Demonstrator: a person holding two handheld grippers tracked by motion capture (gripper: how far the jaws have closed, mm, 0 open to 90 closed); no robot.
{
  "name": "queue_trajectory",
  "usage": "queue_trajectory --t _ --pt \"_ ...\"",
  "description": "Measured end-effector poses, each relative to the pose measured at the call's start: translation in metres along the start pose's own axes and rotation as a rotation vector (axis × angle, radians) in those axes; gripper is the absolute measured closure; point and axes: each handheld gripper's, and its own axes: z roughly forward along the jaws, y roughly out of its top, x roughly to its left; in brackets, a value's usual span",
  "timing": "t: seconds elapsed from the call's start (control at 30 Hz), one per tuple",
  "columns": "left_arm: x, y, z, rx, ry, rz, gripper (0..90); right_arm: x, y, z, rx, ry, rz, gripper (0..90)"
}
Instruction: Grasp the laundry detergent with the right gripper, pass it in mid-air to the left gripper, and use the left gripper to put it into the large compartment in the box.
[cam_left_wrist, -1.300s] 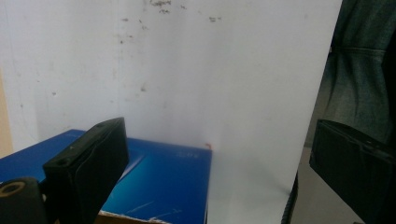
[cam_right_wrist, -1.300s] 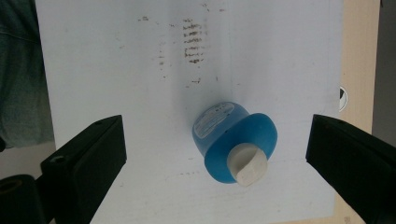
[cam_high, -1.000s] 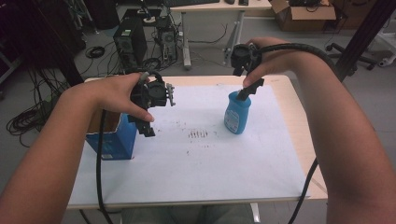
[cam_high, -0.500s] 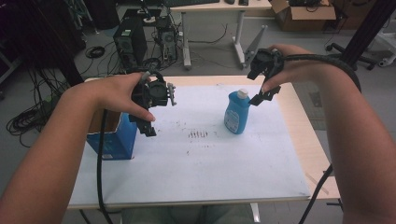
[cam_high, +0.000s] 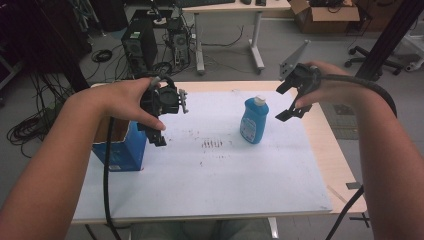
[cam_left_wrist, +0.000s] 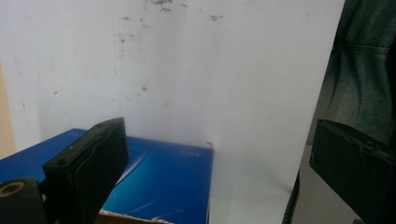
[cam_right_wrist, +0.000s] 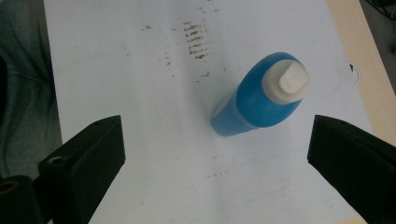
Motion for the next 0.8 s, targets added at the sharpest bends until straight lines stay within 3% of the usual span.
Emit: queue_trajectory --t 0.23,0.6,0.8 --pt "0.0 -0.002 -0.003 -0.014 0.006 -0.003 5.1 -0.002 -0.018 0.008 -0.053 -0.012 0.044 4.2" --pt "0.001 -0.003 -0.005 -0.012 0.01 -0.002 5.0 -0.003 -0.038 0.017 -0.094 -0.037 0.099 3.8" --pt "-0.001 -0.002 -0.005 -0.022 0.005 0.01 5.1 -0.002 -0.05 0.026 -0.163 -0.055 0.14 3.8"
